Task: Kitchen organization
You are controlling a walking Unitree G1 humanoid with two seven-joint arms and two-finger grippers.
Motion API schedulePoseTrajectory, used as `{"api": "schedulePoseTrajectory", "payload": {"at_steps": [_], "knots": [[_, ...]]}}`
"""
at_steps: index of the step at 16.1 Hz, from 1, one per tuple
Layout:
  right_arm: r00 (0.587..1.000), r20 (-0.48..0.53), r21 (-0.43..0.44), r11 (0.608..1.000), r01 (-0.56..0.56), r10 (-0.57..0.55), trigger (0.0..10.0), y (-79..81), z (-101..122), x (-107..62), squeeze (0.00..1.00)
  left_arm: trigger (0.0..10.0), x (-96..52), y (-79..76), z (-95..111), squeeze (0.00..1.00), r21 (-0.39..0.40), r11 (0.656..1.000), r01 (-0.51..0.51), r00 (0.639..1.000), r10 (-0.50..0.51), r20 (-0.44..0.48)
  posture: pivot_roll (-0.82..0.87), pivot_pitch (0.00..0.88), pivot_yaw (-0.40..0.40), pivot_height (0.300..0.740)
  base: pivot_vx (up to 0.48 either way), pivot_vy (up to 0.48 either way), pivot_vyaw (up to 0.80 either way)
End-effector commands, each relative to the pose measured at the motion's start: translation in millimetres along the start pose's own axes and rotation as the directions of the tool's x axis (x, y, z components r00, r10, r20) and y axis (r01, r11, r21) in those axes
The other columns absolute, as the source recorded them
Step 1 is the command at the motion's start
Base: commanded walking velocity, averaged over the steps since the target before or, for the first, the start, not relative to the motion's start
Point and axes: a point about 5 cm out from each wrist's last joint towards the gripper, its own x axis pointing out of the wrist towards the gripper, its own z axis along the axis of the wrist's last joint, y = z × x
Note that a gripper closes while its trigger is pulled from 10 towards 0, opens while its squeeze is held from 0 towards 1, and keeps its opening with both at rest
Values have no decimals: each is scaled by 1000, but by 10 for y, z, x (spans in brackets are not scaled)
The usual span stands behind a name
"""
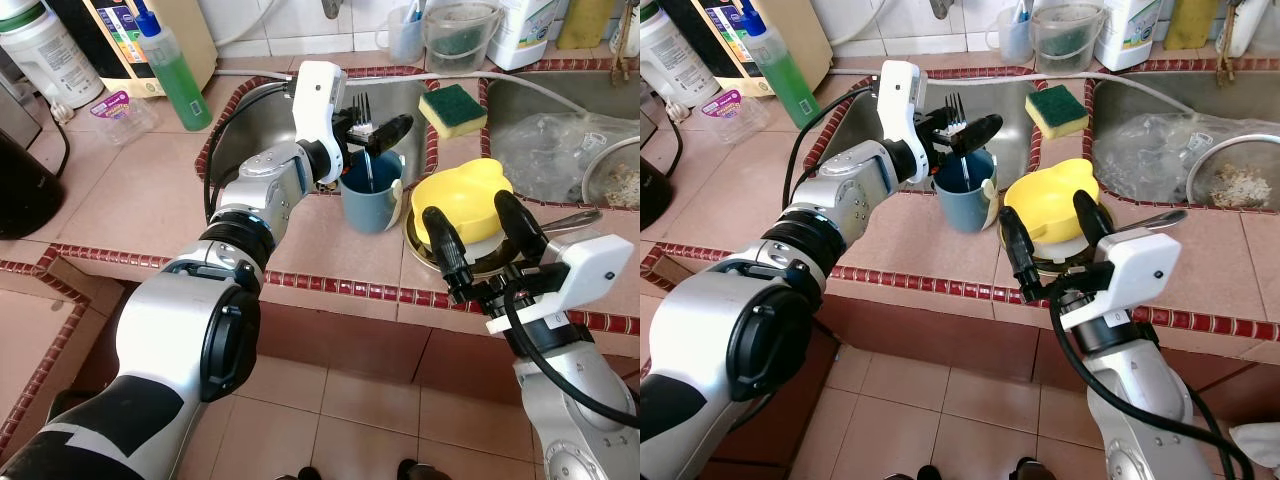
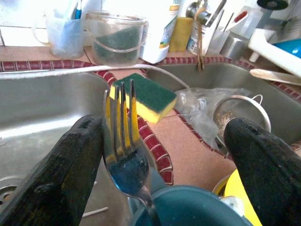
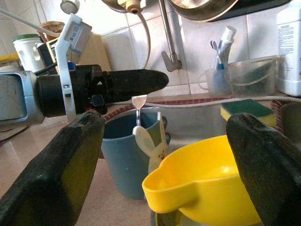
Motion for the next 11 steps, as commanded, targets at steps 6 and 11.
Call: {"api": "schedulePoseTrajectory", "payload": {"at_steps": [6,11], "knots": [[1000,1,1,1000,-5,5,10000,51,36,-42,0,0,0,-14,106,0,-68,996,56,997,-52,59,-293,250,210,740,0,0,0],[1000,-2,5,1000,-4,5,10000,57,33,-41,0,0,-6,-10,98,0,-62,996,63,997,-59,55,-285,259,209,740,0,0,0]]}}
